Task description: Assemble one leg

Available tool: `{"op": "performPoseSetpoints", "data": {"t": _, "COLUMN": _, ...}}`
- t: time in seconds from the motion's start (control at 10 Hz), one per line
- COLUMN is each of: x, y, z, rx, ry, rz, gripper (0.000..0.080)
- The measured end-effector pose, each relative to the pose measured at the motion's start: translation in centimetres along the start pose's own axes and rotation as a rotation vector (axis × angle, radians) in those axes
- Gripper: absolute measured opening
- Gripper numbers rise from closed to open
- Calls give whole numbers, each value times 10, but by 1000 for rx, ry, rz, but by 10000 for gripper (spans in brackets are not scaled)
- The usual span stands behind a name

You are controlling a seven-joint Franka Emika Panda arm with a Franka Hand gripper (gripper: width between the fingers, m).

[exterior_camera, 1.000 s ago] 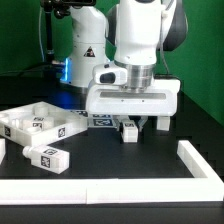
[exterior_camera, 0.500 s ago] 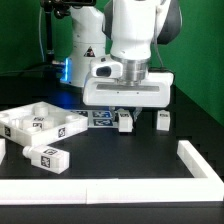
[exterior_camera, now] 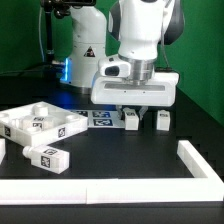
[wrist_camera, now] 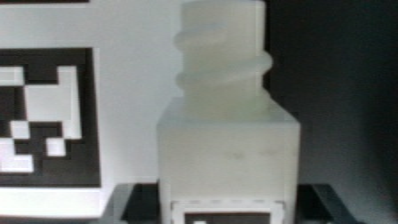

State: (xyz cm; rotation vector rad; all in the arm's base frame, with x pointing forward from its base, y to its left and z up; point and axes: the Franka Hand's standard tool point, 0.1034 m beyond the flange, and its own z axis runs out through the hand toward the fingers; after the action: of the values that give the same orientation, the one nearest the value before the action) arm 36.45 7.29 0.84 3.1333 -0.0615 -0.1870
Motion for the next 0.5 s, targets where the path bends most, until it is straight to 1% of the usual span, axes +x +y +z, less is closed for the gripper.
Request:
{"op": "performPoseSetpoints", "data": {"t": 0.2, "x": 1, "y": -3, "z": 1, "rx": -1, "ry": 5, "rz": -8, "gripper": 284}}
{"op": "performPoseSetpoints", "data": {"t": 0.5, "x": 1, "y": -3, "z": 1, "rx": -1, "ry": 6, "rz": -9, "gripper": 285}}
